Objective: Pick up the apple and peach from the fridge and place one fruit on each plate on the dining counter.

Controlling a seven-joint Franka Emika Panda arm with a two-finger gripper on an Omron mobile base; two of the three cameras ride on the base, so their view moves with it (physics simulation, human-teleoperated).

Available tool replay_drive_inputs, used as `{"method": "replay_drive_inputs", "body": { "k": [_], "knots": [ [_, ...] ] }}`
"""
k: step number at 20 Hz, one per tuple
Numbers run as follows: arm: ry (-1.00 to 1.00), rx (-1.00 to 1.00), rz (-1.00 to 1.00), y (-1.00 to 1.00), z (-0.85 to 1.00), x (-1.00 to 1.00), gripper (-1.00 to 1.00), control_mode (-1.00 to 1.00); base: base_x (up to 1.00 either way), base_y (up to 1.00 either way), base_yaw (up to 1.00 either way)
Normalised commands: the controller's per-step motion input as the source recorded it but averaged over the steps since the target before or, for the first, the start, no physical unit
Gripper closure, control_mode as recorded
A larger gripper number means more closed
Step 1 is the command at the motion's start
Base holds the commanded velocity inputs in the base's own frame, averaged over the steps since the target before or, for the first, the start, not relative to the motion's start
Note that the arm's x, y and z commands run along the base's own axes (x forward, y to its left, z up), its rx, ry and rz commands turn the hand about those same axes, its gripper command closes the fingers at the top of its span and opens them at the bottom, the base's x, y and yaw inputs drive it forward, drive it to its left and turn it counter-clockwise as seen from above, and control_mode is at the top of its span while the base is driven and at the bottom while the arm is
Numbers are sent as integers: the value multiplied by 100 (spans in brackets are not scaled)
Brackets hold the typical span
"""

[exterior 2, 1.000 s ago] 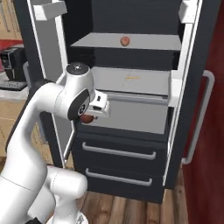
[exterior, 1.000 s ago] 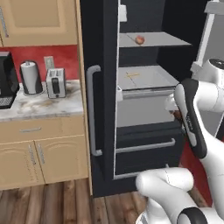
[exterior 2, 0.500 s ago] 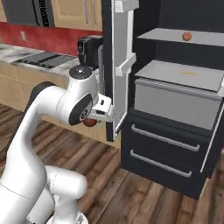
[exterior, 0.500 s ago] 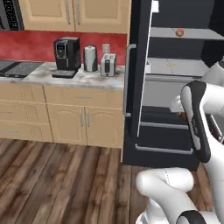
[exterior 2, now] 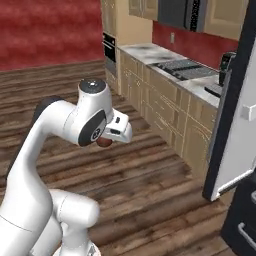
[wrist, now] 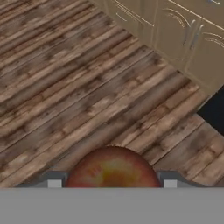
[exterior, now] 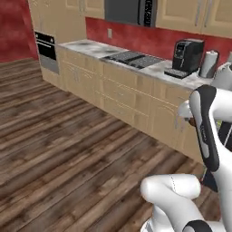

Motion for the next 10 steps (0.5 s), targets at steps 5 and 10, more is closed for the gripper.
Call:
{"method": "replay_drive_inputs", "body": {
  "k": [5, 10],
  "knots": [
    [0, 0, 0, 0, 0, 0, 100, 100, 19, 35, 87],
    [0, 0, 0, 0, 0, 0, 100, 100, 31, 57, 49]
  ]
}}
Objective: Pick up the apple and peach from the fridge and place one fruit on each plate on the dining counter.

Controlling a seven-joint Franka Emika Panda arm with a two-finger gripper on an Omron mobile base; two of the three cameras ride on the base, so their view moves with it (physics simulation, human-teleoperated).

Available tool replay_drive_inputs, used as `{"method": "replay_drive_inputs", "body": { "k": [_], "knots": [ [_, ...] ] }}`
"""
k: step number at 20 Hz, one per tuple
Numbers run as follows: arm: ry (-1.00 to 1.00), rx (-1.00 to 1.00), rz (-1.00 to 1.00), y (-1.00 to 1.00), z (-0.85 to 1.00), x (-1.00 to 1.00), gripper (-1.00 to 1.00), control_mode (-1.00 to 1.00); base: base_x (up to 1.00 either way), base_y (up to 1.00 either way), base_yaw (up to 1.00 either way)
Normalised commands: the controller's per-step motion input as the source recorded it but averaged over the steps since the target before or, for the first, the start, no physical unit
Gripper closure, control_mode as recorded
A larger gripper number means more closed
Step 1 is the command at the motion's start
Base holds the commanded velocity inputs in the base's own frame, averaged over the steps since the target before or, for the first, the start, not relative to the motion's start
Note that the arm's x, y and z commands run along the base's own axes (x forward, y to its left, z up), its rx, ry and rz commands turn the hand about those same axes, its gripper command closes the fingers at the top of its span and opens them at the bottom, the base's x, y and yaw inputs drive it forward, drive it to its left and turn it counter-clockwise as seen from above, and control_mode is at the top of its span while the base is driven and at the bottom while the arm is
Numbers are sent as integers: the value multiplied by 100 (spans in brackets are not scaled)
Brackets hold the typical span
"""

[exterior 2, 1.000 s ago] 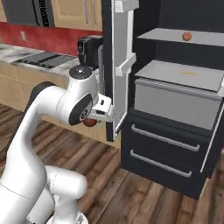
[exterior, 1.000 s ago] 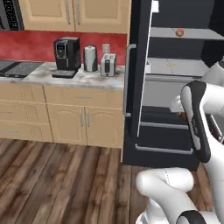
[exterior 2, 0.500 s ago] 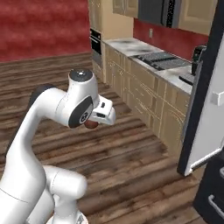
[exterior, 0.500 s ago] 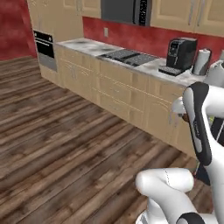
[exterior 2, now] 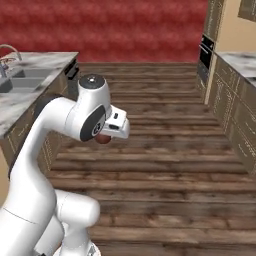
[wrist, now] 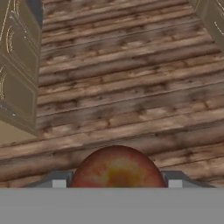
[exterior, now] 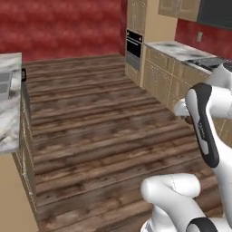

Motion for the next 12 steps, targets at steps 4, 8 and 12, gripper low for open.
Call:
{"method": "replay_drive_inputs", "body": {
  "k": [4, 8, 12],
  "knots": [
    [0, 0, 0, 0, 0, 0, 100, 100, 0, 96, 15],
    [0, 0, 0, 0, 0, 0, 100, 100, 0, 100, 33],
    [0, 0, 0, 0, 0, 0, 100, 100, -7, 100, 42]
  ]
}}
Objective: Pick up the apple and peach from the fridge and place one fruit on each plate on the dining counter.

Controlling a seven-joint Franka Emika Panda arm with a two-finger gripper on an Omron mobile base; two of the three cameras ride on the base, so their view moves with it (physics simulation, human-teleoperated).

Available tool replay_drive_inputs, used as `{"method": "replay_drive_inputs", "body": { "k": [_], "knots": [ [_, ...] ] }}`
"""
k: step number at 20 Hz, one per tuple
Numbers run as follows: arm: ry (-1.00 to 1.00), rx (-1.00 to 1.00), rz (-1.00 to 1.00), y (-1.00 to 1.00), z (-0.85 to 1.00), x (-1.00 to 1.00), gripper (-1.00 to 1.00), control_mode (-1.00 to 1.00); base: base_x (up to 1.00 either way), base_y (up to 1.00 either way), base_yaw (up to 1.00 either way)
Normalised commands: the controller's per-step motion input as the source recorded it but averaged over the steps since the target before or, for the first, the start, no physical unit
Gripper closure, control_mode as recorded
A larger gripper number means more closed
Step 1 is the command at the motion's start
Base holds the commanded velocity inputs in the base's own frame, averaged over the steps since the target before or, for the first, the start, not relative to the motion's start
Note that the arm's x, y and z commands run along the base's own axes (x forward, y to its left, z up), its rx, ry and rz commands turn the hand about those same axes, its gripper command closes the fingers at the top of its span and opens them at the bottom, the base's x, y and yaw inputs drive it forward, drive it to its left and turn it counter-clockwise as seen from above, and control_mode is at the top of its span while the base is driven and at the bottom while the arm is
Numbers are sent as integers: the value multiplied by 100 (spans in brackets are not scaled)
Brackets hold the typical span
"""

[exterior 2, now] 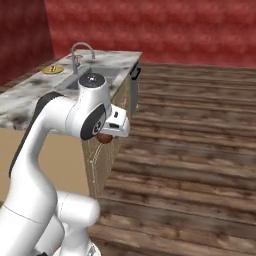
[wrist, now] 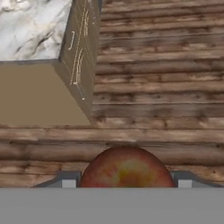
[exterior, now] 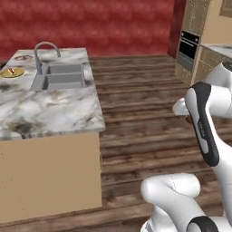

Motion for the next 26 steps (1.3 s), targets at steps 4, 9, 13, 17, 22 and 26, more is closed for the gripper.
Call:
{"method": "replay_drive_inputs", "body": {
  "k": [4, 9, 13, 17, 22, 26],
  "knots": [
    [0, 0, 0, 0, 0, 0, 100, 100, -4, 100, 36],
    [0, 0, 0, 0, 0, 0, 100, 100, 11, 100, 20],
    [0, 0, 0, 0, 0, 0, 100, 100, 49, 100, 12],
    [0, 0, 0, 0, 0, 0, 100, 100, 56, 100, 2],
    [0, 0, 0, 0, 0, 0, 100, 100, 55, 100, -14],
    [0, 0, 0, 0, 0, 0, 100, 100, 36, 100, -24]
  ]
}}
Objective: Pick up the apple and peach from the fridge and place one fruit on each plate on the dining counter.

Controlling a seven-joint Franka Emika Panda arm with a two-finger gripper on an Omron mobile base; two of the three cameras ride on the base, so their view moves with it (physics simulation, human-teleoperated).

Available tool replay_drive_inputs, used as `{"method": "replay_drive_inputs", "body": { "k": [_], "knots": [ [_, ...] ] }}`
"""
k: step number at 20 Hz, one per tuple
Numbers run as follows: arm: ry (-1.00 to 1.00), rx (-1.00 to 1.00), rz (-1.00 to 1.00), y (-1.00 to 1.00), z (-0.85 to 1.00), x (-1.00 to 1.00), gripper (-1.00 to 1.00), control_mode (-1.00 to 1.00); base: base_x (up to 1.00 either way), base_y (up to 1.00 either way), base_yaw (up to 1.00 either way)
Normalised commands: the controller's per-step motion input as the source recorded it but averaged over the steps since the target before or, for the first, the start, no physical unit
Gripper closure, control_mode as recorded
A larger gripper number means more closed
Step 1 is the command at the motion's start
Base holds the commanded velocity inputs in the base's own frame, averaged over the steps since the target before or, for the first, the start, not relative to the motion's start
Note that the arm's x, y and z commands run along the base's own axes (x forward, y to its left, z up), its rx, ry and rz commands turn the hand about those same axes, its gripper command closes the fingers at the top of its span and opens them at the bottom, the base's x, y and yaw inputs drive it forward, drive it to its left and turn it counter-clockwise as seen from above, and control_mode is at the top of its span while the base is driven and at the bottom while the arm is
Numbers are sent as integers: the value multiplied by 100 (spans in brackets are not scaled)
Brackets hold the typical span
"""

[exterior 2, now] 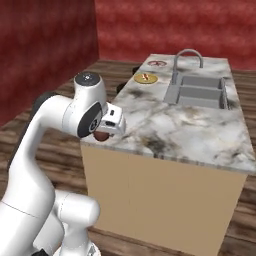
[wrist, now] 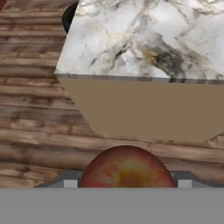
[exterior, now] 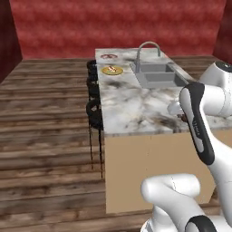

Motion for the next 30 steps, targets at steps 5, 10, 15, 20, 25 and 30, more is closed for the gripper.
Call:
{"method": "replay_drive_inputs", "body": {
  "k": [5, 10, 15, 20, 25, 30],
  "knots": [
    [0, 0, 0, 0, 0, 0, 100, 100, 25, 100, -38],
    [0, 0, 0, 0, 0, 0, 100, 100, 29, 100, -45],
    [0, 0, 0, 0, 0, 0, 100, 100, 33, 100, -44],
    [0, 0, 0, 0, 0, 0, 100, 100, 55, 100, -49],
    [0, 0, 0, 0, 0, 0, 100, 100, 85, 100, -50],
    [0, 0, 0, 0, 0, 0, 100, 100, 91, 100, -48]
  ]
}}
